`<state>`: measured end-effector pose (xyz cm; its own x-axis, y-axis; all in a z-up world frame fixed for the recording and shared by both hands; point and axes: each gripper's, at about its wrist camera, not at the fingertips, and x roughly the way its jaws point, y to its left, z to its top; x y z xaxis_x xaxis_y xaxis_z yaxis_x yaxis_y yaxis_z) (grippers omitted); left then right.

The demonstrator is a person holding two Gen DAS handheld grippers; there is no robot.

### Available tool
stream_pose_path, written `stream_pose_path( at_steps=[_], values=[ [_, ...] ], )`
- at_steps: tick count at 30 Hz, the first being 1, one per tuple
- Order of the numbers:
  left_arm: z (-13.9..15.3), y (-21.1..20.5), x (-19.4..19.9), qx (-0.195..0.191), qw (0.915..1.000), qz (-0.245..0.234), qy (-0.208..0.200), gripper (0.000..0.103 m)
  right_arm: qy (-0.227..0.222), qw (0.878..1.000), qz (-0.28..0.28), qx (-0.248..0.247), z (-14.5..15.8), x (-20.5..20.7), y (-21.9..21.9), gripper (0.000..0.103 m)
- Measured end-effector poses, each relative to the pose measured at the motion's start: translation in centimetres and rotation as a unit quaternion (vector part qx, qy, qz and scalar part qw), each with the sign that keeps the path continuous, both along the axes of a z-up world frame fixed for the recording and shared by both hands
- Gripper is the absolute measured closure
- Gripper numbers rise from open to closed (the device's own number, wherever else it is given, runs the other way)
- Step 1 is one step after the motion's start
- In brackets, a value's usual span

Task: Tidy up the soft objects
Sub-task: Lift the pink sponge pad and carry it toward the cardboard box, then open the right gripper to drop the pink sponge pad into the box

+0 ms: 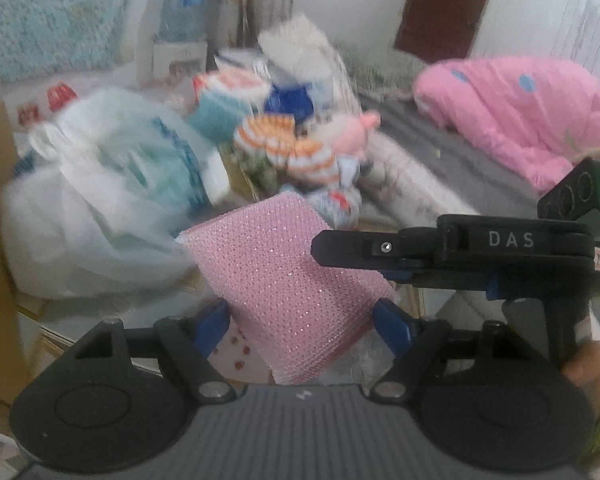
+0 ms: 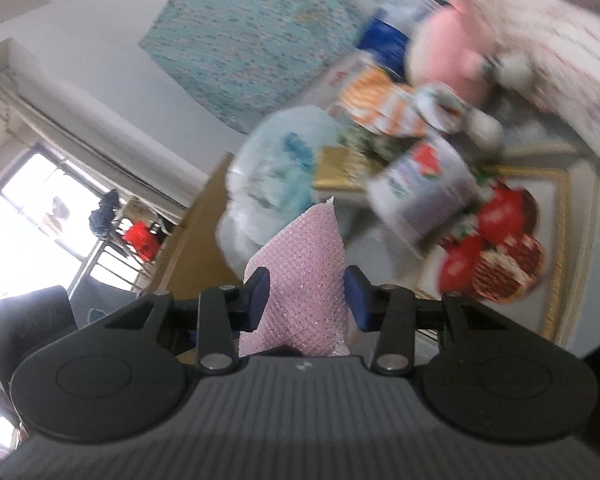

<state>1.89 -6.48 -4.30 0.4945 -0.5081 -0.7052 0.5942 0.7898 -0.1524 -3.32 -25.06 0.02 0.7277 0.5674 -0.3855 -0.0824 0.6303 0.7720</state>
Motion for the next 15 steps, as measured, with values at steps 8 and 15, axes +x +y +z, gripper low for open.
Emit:
stream_pose_path(
  at_steps=[8, 15],
  values=[
    [5.3, 4.4, 0.0, -0.034, 0.9950, 0.066, -0.067, 0.022, -0.068, 0.996, 0.058, -0.003, 5.9, 3.0, 3.4, 0.061],
    [8.7, 8.8, 1.5, -0.028, 0.9827, 0.144, -0.114, 0.022, -0.085, 0.988, 0.129, 0.006, 9.4, 8.5, 8.9, 0.061]
  ],
)
